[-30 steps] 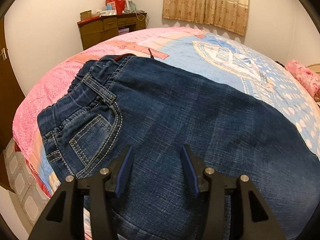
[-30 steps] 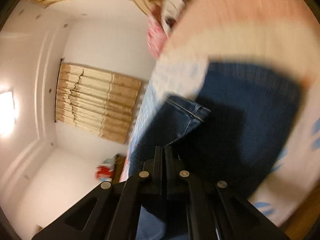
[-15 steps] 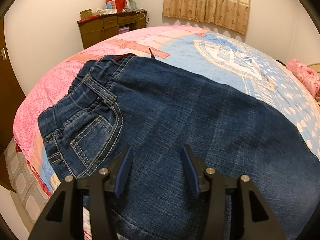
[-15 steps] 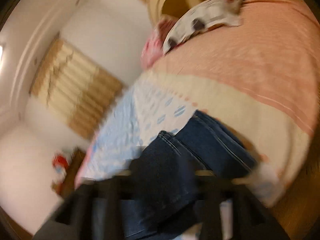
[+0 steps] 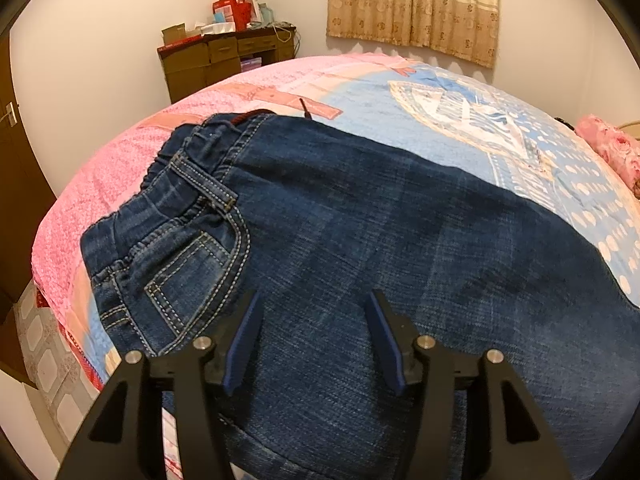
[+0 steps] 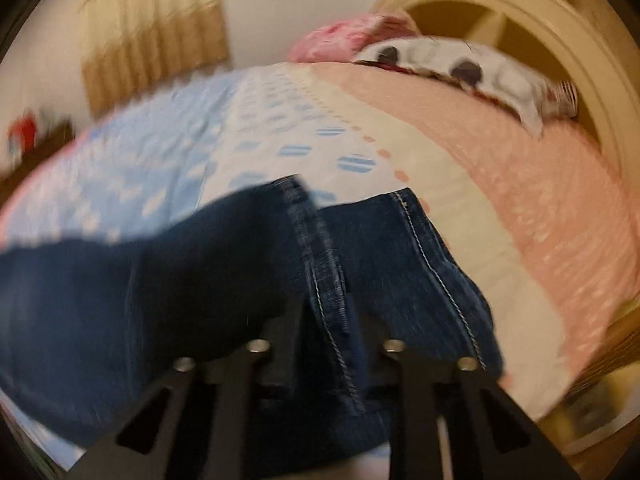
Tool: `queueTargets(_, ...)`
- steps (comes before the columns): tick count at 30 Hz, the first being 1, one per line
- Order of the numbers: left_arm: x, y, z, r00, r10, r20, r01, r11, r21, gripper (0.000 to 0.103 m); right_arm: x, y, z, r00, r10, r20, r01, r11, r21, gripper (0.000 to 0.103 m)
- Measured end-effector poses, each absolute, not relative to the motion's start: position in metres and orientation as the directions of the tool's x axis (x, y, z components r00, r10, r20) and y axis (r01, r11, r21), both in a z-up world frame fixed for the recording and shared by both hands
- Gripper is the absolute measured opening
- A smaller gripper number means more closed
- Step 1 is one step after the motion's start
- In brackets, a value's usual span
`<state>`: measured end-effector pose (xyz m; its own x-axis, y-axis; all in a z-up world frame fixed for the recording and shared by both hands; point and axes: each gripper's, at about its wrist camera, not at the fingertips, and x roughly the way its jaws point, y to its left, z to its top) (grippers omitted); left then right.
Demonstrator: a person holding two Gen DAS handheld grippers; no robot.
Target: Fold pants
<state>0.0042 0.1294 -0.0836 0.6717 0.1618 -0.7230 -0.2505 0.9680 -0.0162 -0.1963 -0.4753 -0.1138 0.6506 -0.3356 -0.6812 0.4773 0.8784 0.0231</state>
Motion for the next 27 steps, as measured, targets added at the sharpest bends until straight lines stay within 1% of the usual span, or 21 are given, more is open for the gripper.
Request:
queueTargets(1,0.004,0.129,-0.083,0.672,0.161,-0.723,-0.250,0.968,-0.016,0.057,-0.202,-0.472,-0.113,0.651,-0.338,-0.680,0.472,0.882,0.014,0.006)
queueTargets(3,0.004,0.129,-0.083,0.670,0.158,-0.725,-0.249,0.968,-0.020,0.057,-0.213,-0.474,-0.106,0.668,-0.339,-0.663,0.488,0.871,0.047,0.006)
queueTargets(4,0.004,0.129,-0.083,0.670,0.156,-0.726,-0.249,0.968,-0.022,0.057,-0.219,-0.475,-0.101,0.677,-0.369,-0.637,0.514,0.856,0.051,0.005)
queueTargets(5,0.004,0.129,-0.082,0.669,0.154,-0.727,-0.249,0.968,-0.025,0.057,-0.230,-0.475,-0.092,0.688,-0.410,-0.599,0.542,0.839,0.049,0.005)
queueTargets(7,0.003,0.130,-0.082,0.668,0.153,-0.728,-0.252,0.967,-0.027,0.057,-0.257,-0.476,-0.071,0.704,-0.512,-0.493,0.605,0.795,0.038,0.005)
queueTargets(8,0.003,0.129,-0.082,0.669,0.156,-0.727,-0.253,0.967,-0.025,0.057,-0.268,-0.477,-0.065,0.699,-0.543,-0.465,0.629,0.777,0.038,0.004)
queueTargets(9,0.003,0.128,-0.083,0.670,0.160,-0.725,-0.253,0.967,-0.020,0.057,-0.274,-0.480,-0.063,0.688,-0.562,-0.459,0.645,0.764,0.033,0.004)
queueTargets(10,0.003,0.127,-0.083,0.671,0.165,-0.723,-0.253,0.967,-0.015,0.057,-0.278,-0.484,-0.065,0.679,-0.562,-0.472,0.649,0.760,0.029,0.004)
queueTargets(11,0.002,0.126,-0.083,0.673,0.169,-0.720,-0.253,0.967,-0.009,0.057,-0.279,-0.494,-0.076,0.658,-0.550,-0.514,0.652,0.758,0.022,0.004)
queueTargets(14,0.002,0.127,-0.083,0.673,0.170,-0.720,-0.251,0.968,-0.006,0.058,-0.280,-0.517,-0.115,0.628,-0.507,-0.591,0.656,0.753,0.051,0.005)
queueTargets(16,0.003,0.128,-0.083,0.667,0.168,-0.726,-0.256,0.966,-0.013,0.059,-0.285,-0.532,-0.130,0.567,-0.548,-0.615,0.721,0.691,0.049,0.005)
queueTargets(18,0.004,0.128,-0.083,0.664,0.170,-0.728,-0.260,0.965,-0.012,0.059,-0.302,-0.547,-0.133,0.533,-0.578,-0.617,0.794,0.593,0.131,0.005)
queueTargets(19,0.005,0.127,-0.083,0.664,0.174,-0.727,-0.262,0.965,-0.008,0.059,-0.310,-0.551,-0.130,0.542,-0.583,-0.606,0.804,0.569,0.172,0.005)
queueTargets(20,0.005,0.126,-0.083,0.665,0.182,-0.725,-0.263,0.965,0.001,0.059,-0.314,-0.549,-0.121,0.572,-0.585,-0.574,0.791,0.579,0.197,0.005)
queueTargets(22,0.006,0.123,-0.083,0.665,0.197,-0.720,-0.265,0.964,0.019,0.058,-0.307,-0.538,-0.105,0.617,-0.573,-0.540,0.748,0.641,0.174,0.005)
queueTargets(23,0.006,0.122,-0.083,0.666,0.203,-0.718,-0.265,0.964,0.026,0.058,-0.295,-0.529,-0.095,0.662,-0.531,-0.529,0.693,0.703,0.161,0.005)
queueTargets(25,0.006,0.121,-0.082,0.666,0.209,-0.716,-0.264,0.964,0.036,0.058,-0.274,-0.525,-0.081,0.710,-0.460,-0.534,0.622,0.764,0.168,0.006)
queueTargets(27,0.006,0.121,-0.082,0.667,0.203,-0.717,-0.261,0.965,0.030,0.058,-0.249,-0.531,-0.072,0.744,-0.377,-0.552,0.564,0.797,0.216,0.014)
